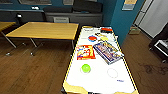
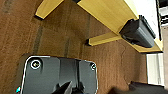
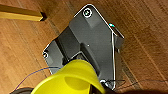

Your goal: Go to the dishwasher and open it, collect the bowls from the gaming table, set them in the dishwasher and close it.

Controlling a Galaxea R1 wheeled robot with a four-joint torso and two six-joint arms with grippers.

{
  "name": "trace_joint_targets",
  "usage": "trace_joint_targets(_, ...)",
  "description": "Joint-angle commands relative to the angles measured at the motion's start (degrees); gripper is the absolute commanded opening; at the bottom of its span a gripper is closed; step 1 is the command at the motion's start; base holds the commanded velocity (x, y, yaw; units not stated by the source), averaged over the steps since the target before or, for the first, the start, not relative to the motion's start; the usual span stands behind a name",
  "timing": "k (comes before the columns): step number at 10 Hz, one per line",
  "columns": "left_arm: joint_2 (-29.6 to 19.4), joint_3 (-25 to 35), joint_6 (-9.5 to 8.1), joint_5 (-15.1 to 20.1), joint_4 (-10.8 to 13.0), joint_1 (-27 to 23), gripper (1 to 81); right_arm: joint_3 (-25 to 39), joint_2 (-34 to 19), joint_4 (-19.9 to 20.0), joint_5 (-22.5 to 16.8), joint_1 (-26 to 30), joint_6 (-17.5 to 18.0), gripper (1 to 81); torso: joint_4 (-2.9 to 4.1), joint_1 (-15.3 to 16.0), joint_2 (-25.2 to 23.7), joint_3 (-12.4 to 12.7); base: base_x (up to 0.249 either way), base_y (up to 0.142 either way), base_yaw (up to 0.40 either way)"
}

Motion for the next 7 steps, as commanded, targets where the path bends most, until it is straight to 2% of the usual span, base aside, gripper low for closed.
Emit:
trace_joint_targets(1,-5.65,9.94,-3.51,14.01,-10.93,-15.87,81.1,-0.03,-0.55,-2.37,-2.66,0.08,-0.73,1.0,0.0,0.0,0.0,0.0,0.0,0.0,0.0)
trace_joint_targets(4,-3.45,9.33,-4.39,22.01,-18.23,-27.75,81.1,-0.73,1.03,-2.46,-2.66,0.08,-0.82,1.0,0.0,0.02,0.0,0.0,0.0,0.0,0.0)
trace_joint_targets(5,-1.45,7.24,-6.21,24.89,-19.73,-30.82,81.1,-1.08,1.56,-2.37,-2.66,0.17,-0.73,1.0,0.0,0.02,0.0,0.0,0.0,0.0,0.0)
trace_joint_targets(6,0.67,5.03,-8.85,27.01,-19.73,-33.2,81.1,-1.08,1.91,-2.46,-2.75,0.26,-0.82,1.0,0.0,0.02,0.0,0.0,0.0,0.0,0.0)
trace_joint_targets(7,2.59,3.2,-10.0,28.4,-19.63,-35.57,81.1,-1.34,2.26,-2.46,-3.0,0.43,-0.82,1.0,0.0,0.02,0.0,0.0,0.0,0.0,0.0)
